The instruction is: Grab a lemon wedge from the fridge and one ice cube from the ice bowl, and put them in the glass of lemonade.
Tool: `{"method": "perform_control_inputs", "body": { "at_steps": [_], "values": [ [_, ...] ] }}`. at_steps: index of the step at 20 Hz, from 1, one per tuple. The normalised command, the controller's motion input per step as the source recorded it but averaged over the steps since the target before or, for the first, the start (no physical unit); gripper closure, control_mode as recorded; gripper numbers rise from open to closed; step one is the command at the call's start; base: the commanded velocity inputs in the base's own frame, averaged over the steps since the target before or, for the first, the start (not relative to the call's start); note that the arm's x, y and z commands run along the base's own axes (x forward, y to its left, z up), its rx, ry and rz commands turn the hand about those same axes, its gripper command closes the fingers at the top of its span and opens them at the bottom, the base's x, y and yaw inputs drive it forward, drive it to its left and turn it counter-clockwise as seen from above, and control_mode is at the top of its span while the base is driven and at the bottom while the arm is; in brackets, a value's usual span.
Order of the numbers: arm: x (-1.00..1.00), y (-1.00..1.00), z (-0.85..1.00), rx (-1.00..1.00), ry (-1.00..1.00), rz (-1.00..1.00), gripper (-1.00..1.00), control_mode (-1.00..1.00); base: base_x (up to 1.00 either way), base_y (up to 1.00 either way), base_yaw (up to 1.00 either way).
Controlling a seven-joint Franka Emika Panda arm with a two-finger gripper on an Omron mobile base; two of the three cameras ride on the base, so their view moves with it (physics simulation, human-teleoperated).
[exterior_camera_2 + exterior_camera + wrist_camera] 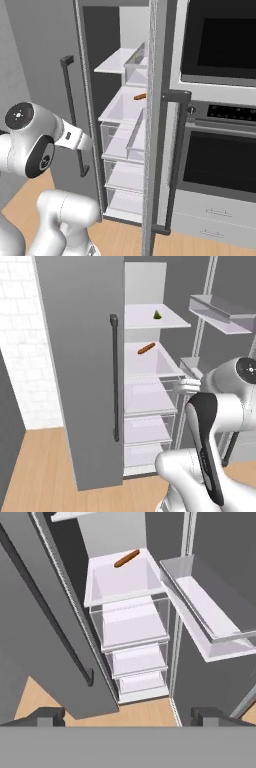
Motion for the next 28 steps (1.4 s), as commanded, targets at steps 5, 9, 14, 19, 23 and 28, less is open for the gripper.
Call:
{"method": "perform_control_inputs", "body": {
  "at_steps": [5, 9, 14, 19, 23, 28],
  "values": [
    [0.00, 0.00, 0.00, 0.00, 0.00, 0.00, -1.00, 1.00, 0.58, 0.16, -0.07],
    [0.00, 0.00, 0.00, 0.00, 0.00, 0.00, -1.00, 1.00, 0.70, 0.01, -0.06],
    [0.00, 0.00, 0.00, 0.00, 0.00, 0.00, -1.00, 1.00, 0.86, 0.00, -0.08],
    [0.00, 0.00, 0.00, 0.00, 0.00, 0.00, -1.00, 1.00, 0.85, 0.00, -0.07],
    [0.00, 0.00, 0.00, 0.00, 0.00, 0.00, -1.00, 1.00, 0.64, -0.02, -0.03],
    [0.03, 0.00, 0.00, 0.00, 0.00, 0.00, -1.00, -1.00, 0.05, 0.00, 0.00]
  ]
}}
